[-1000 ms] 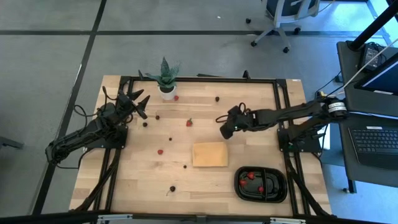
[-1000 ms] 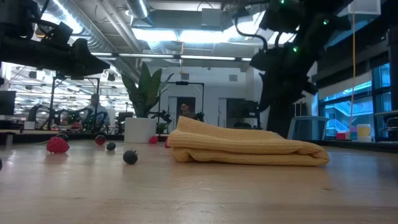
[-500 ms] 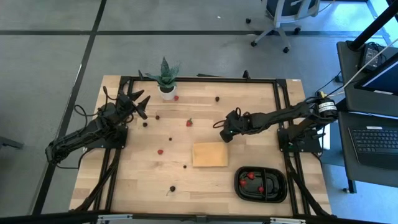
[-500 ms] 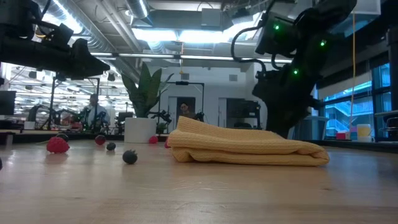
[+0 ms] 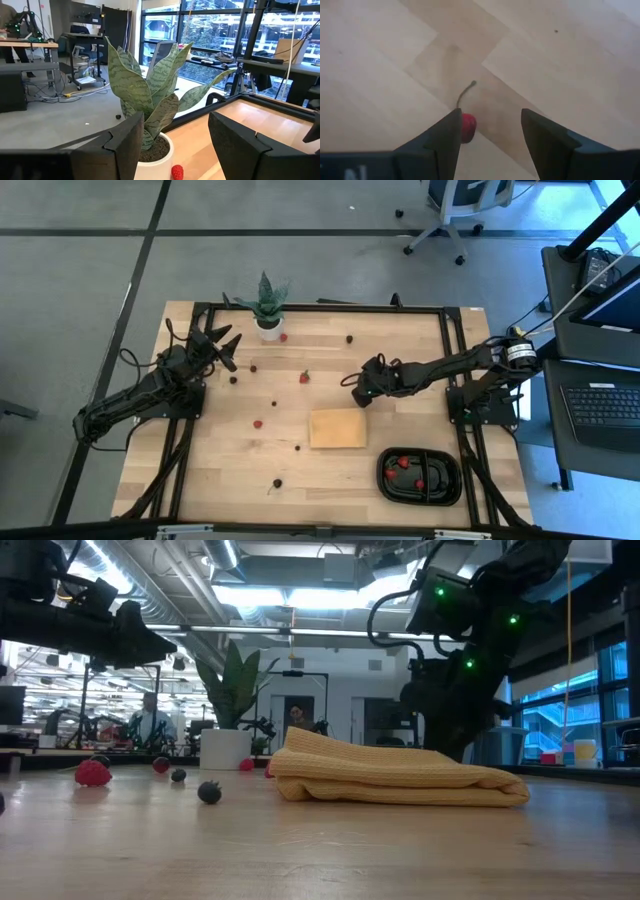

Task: Pick and placing Produce into tupperware
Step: Put the top red cherry into the black container

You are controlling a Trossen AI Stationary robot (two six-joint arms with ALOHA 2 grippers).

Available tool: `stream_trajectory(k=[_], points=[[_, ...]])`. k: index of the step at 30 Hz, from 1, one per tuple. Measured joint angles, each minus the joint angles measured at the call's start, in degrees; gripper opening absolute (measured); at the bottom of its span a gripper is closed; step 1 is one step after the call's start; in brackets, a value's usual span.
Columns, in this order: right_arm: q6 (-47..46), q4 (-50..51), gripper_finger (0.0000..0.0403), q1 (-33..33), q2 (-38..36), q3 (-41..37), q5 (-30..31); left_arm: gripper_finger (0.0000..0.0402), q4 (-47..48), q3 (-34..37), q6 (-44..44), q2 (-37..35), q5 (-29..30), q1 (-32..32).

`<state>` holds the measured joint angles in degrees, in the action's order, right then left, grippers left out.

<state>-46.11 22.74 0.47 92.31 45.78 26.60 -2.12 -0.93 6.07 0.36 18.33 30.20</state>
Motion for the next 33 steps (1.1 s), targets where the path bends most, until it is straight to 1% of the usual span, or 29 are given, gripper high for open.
stream_trajectory(k=[2,11,19,23,27,30,33], points=[[-0.1,-1.3,0.0206,0.0,0.0,0.0,-1.2,0.0215,0.0,0.0,-0.1,0.0,0.0,0.0],[-1.4,-2.0,0.0206,0.0,0.4,0.0,-1.2,0.0215,0.0,0.0,-0.2,0.0,0.0,0.0],[-1.5,-3.0,0.0206,0.0,4.0,0.0,-1.2,0.0215,0.0,0.0,-0.2,0.0,0.0,0.0],[-1.4,-5.5,0.0206,0.0,6.3,0.0,-1.1,0.0215,0.0,0.0,-0.2,0.0,0.0,0.0],[-1.4,-5.5,0.0205,0.1,7.2,0.2,-0.8,0.0215,0.0,0.0,-0.2,0.0,0.0,0.0],[-1.4,-5.5,0.0194,0.1,7.2,0.2,-1.1,0.0215,0.0,0.0,-0.2,0.0,0.0,0.0],[-1.4,-5.5,0.0173,0.1,7.1,0.2,-1.4,0.0215,0.0,0.0,-0.2,0.0,0.0,0.0]])
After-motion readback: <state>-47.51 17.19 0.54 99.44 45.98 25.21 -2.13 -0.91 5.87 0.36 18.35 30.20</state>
